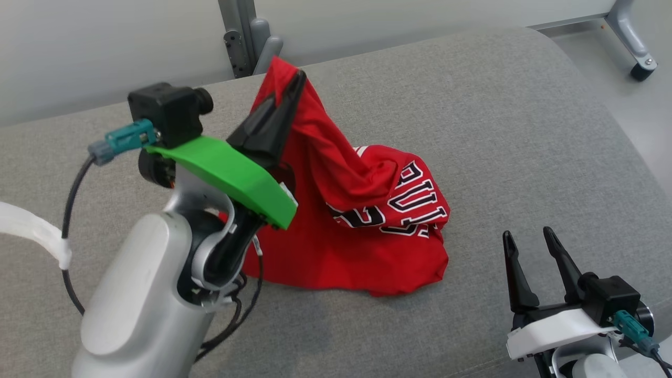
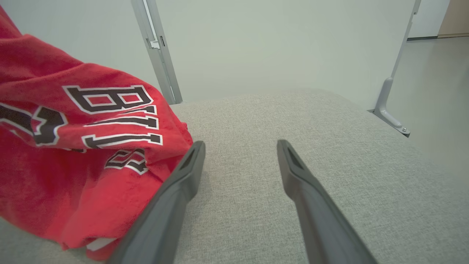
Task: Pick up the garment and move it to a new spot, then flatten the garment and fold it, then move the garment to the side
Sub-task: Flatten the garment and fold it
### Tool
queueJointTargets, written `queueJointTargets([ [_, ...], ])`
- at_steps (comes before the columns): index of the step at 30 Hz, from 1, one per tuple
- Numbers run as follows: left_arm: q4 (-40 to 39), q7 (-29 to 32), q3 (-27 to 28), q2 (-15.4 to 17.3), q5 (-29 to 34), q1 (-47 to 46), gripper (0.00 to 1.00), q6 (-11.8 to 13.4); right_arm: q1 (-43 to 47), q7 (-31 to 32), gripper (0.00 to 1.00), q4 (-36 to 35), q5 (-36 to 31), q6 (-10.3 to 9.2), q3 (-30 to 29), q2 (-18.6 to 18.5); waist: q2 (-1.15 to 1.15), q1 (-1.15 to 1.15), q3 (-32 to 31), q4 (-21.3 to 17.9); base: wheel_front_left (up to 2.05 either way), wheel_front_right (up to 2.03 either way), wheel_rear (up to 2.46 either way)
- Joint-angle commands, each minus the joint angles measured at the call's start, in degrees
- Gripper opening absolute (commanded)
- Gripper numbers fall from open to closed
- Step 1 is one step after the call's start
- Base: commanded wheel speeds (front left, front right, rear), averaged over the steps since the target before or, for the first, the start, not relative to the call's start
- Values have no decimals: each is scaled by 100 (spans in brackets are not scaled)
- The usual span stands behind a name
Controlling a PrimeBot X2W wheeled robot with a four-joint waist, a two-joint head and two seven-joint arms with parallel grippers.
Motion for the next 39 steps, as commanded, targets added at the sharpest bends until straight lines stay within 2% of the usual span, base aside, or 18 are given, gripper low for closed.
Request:
queueJointTargets([
  [1,54,55,92,122,126,-356,0,85,5,-18,100,16,65,-2,-20,-13,0,0,-63,-88,0,0,0],
  [4,227,127,199,142,123,-618,0,147,24,-18,100,20,100,-1,-22,-13,0,0,-96,-151,0,0,0],
  [11,999,202,513,489,298,-948,0,349,20,-18,100,35,149,-1,2,-13,0,0,-93,-228,0,0,0],
  [17,2309,101,846,1021,426,-835,0,504,-83,-18,100,29,170,-1,43,-13,0,0,3,-336,0,0,0],
  [21,3124,-123,937,1270,519,-767,0,447,-166,-18,100,25,113,-1,71,-13,0,0,106,-402,0,0,0],
  [26,3994,-524,982,1387,607,-728,0,380,-269,-18,100,21,69,-2,96,-13,0,0,237,-491,0,0,0],
  [32,4807,-1049,904,1302,726,-699,0,275,-262,-18,100,21,30,-2,102,-13,0,0,281,-531,0,0,0],
  [39,5315,-1394,835,1136,621,-596,0,-56,-177,-18,100,40,17,-2,88,-13,0,0,218,-463,0,0,0],
])
